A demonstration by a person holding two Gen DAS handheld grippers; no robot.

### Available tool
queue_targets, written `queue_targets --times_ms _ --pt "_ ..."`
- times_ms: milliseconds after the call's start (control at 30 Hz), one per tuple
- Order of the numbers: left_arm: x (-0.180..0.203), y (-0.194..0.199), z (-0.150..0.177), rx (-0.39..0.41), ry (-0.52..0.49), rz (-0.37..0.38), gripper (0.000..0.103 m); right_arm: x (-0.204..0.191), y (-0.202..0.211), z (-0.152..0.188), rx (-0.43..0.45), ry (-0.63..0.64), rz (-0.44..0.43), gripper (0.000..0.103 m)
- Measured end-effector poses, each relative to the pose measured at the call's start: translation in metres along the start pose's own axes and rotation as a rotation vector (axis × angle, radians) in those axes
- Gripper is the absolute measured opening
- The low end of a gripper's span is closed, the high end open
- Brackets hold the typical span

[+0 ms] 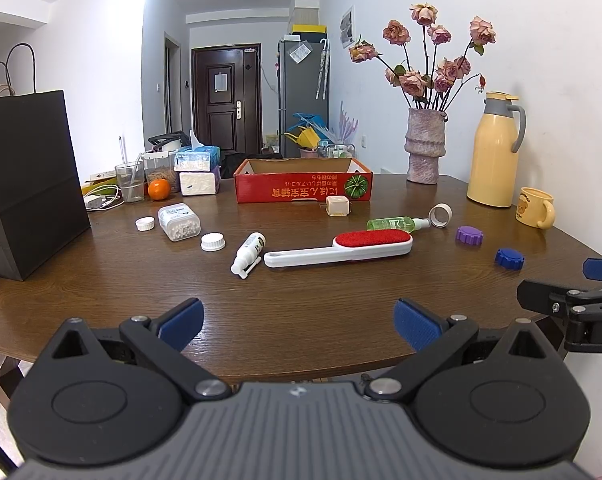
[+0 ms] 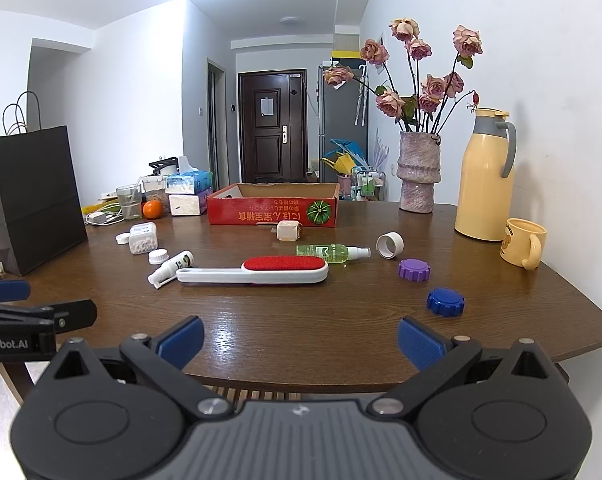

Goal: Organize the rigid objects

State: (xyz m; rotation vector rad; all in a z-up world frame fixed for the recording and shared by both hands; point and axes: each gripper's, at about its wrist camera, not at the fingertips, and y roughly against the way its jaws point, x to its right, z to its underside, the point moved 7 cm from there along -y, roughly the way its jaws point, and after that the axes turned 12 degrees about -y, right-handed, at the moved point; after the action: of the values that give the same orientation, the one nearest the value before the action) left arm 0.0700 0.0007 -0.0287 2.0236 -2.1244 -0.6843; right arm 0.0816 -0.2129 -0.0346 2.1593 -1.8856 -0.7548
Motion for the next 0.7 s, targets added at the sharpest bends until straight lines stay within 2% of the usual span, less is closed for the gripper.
queue_targets --times_ms 700 --pt "-0.0004 0.0001 0.0001 0.001 0.001 0.001 0.103 -0.0015 0.0004 -0.0003 0.005 0.002 -0.001 0.103"
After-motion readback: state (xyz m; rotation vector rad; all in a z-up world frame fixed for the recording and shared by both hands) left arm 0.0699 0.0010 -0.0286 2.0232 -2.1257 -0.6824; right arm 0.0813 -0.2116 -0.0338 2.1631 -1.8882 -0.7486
